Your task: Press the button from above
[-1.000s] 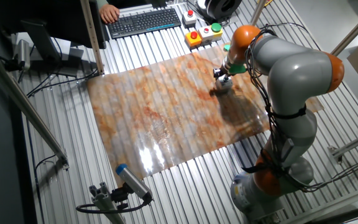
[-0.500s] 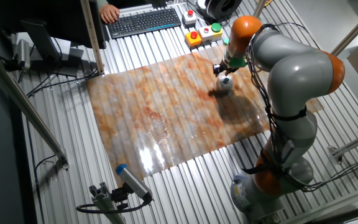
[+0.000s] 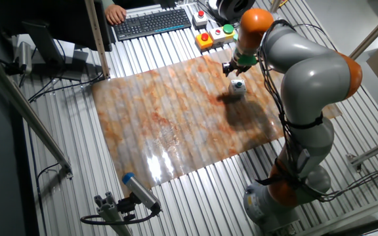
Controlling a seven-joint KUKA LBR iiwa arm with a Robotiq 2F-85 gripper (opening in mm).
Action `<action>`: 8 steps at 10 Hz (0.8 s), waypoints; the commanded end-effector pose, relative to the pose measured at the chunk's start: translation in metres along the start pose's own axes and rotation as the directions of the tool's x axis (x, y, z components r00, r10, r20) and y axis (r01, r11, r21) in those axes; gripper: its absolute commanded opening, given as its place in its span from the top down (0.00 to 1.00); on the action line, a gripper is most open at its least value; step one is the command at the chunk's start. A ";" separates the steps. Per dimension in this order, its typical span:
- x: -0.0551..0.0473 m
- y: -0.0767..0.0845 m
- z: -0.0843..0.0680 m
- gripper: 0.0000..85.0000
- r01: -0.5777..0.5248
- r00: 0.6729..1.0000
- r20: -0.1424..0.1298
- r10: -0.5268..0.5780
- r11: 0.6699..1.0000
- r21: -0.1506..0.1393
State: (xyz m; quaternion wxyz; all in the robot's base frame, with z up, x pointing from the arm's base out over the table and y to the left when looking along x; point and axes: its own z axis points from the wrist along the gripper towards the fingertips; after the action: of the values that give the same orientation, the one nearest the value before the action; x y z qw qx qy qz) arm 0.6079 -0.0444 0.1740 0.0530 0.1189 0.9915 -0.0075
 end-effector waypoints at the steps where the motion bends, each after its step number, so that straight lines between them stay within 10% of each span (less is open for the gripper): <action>1: -0.003 0.008 -0.006 1.00 0.007 0.999 -0.040 -0.009 0.999 -0.043; 2: -0.004 0.017 -0.007 1.00 -0.010 0.998 -0.062 0.003 0.994 -0.105; 8: -0.004 0.017 -0.007 1.00 0.000 0.999 -0.053 -0.005 0.997 -0.078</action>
State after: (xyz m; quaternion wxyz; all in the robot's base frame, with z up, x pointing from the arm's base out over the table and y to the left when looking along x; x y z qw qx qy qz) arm 0.6150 -0.0290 0.1821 0.0309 0.1162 0.9922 0.0323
